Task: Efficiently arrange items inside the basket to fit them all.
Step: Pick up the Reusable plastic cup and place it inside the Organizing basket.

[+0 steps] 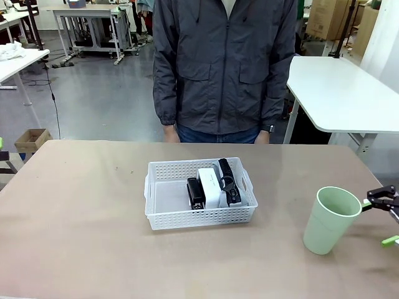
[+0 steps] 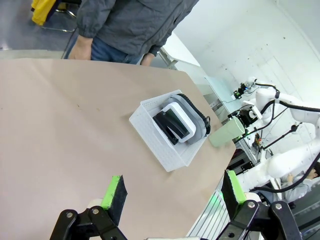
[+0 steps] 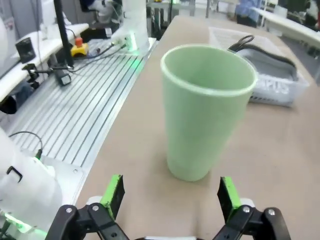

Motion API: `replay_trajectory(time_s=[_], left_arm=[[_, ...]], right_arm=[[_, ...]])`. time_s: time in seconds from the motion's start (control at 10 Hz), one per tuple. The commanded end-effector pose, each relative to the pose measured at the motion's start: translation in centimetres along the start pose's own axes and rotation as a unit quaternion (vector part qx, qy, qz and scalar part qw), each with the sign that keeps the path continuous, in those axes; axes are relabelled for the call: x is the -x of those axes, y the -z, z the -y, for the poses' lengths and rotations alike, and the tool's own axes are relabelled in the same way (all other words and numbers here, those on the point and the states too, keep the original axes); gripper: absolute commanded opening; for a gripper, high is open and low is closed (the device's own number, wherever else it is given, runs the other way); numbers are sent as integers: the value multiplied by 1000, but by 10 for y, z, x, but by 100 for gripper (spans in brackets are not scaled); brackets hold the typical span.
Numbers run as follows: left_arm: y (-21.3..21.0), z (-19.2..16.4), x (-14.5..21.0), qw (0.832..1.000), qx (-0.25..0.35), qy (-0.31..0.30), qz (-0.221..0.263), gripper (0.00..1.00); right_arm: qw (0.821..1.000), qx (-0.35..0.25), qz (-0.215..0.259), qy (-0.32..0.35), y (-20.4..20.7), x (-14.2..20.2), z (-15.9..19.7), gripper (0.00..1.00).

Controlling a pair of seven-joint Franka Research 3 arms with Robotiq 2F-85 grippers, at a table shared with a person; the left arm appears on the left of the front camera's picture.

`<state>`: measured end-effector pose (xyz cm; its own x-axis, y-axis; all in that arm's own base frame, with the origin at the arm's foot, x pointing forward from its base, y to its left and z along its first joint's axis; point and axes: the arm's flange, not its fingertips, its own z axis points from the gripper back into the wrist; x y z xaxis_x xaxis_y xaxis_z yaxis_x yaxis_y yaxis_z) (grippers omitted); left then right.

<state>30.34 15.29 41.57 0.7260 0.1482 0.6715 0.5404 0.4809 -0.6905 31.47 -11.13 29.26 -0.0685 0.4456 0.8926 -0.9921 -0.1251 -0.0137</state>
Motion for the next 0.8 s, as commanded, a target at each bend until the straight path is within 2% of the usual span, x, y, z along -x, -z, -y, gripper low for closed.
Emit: replay_trajectory(time_s=[0.0,0.3,0.4,0.7], left_arm=[[0,3,-3,1000,6,-2,8,100],[0,3,-3,1000,6,-2,8,100],[0,3,-3,1000,6,-2,8,100],[0,3,-3,1000,6,-2,8,100]], right_arm=[[998,59,-21,-24,32,31,-19,100],[998,48,-35,-14,52,36,-14,100],[997,62,-47,-13,56,38,-12,100],[998,34,-48,-11,78,42,-6,100]])
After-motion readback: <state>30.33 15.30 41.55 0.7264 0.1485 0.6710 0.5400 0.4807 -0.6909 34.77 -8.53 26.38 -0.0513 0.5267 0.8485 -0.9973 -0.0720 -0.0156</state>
